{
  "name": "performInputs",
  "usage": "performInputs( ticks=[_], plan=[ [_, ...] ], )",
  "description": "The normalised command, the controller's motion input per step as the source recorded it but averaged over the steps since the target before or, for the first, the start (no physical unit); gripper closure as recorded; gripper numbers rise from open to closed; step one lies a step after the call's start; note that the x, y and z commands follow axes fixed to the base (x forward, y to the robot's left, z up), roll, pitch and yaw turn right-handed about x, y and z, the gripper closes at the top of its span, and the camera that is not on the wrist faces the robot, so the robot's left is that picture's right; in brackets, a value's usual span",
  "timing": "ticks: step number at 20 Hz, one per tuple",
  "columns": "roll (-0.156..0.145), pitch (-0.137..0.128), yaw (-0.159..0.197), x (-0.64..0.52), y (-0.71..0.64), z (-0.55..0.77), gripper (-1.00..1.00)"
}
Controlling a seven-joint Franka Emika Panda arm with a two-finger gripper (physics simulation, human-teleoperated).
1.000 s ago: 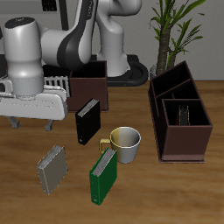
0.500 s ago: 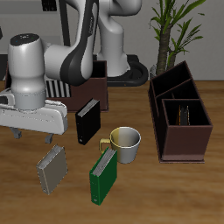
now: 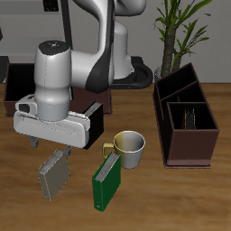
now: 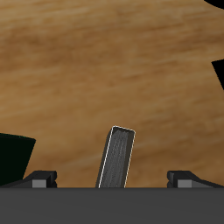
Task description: Place the orange book into the left desk caddy's right compartment and place the striped book into the back desk caddy's front compartment and place the yellow book into the back desk caddy's back compartment
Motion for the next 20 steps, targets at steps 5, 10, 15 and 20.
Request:
performInputs(
  ticks=[5, 10, 15, 20],
  plan=[
    [0.008, 0.081, -0.024, 0.14, -0.01, -0.28, -1.0],
    [0.044, 0.154, 0.01, 0.05, -0.17, -0.15, -1.0],
    [0.049, 0.093, -0.013, -0.02, 0.01, 0.1, -1.0],
    [0.036, 0.035, -0.03, -0.05, -0.19, 0.26, -1.0]
  ],
)
